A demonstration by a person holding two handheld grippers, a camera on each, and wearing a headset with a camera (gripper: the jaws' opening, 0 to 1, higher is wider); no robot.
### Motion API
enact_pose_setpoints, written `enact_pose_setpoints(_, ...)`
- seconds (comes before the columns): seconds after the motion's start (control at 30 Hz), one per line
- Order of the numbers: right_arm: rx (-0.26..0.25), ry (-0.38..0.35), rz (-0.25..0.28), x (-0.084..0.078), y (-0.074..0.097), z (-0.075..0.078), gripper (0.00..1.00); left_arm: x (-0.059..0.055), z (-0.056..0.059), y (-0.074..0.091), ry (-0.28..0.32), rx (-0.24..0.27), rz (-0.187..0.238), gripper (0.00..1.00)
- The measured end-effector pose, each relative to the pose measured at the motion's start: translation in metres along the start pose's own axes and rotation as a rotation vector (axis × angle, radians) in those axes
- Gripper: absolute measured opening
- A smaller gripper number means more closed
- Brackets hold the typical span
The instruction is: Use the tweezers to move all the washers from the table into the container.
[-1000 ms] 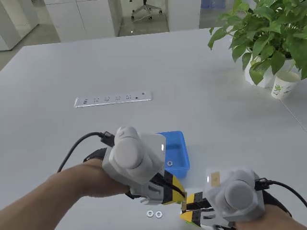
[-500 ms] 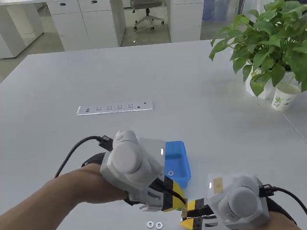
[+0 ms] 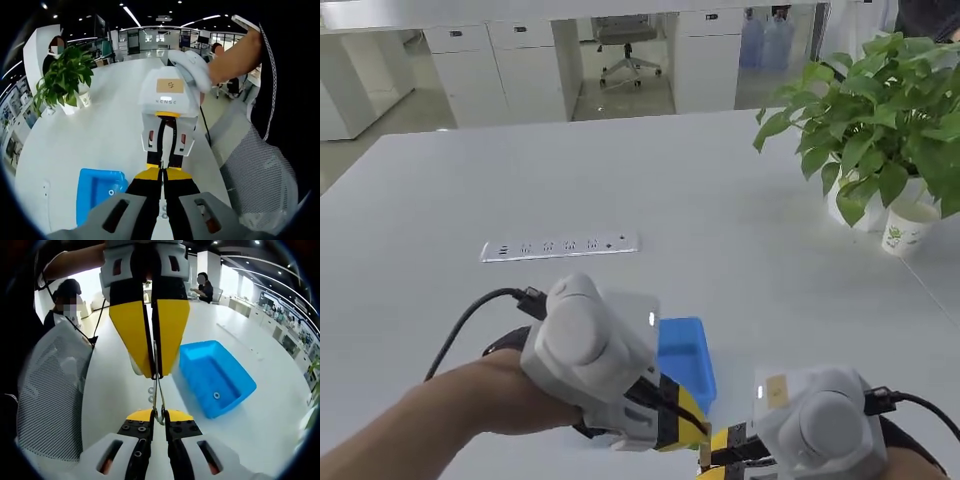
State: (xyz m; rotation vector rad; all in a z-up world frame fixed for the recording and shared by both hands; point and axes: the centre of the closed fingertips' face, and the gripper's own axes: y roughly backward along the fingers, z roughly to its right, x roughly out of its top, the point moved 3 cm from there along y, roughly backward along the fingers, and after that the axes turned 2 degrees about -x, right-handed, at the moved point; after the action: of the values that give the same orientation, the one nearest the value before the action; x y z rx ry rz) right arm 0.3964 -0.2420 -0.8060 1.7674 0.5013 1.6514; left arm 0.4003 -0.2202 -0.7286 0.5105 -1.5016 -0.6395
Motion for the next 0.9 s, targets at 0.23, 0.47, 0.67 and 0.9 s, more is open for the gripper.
enact_pose_setpoints(0.23,0.001,0.016,0.0,0.011,0.004,0.006,0.11,0.006,-0.006,0.01,0.004,0.014,0.003,0.04)
enact_pose_setpoints(0.47,0.002,0.029,0.002,0.021,0.006,0.015,0.11,0.01,-0.013,0.019,0.004,0.031,0.006,0.04)
enact_pose_setpoints(0.67,-0.002,0.042,0.007,0.029,0.007,0.022,0.11,0.013,-0.02,0.026,0.002,0.043,0.006,0.04)
enact_pose_setpoints(0.9,-0.008,0.051,0.015,0.04,0.008,0.035,0.11,0.016,-0.032,0.035,0.001,0.058,0.006,0.04)
